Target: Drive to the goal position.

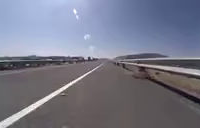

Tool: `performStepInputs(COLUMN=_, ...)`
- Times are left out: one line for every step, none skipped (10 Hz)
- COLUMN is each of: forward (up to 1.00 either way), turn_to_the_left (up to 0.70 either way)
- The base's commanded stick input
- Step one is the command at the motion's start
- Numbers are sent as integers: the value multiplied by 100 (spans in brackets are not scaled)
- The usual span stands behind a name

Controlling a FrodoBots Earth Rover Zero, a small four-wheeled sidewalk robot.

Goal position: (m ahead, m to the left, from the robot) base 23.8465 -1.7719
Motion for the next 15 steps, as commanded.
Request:
performStepInputs(forward=100, turn_to_the_left=0)
performStepInputs(forward=100, turn_to_the_left=0)
performStepInputs(forward=100, turn_to_the_left=0)
performStepInputs(forward=100, turn_to_the_left=0)
performStepInputs(forward=100, turn_to_the_left=0)
performStepInputs(forward=100, turn_to_the_left=0)
performStepInputs(forward=100, turn_to_the_left=0)
performStepInputs(forward=100, turn_to_the_left=0)
performStepInputs(forward=100, turn_to_the_left=0)
performStepInputs(forward=100, turn_to_the_left=0)
performStepInputs(forward=100, turn_to_the_left=0)
performStepInputs(forward=100, turn_to_the_left=0)
performStepInputs(forward=100, turn_to_the_left=0)
performStepInputs(forward=100, turn_to_the_left=0)
performStepInputs(forward=100, turn_to_the_left=0)
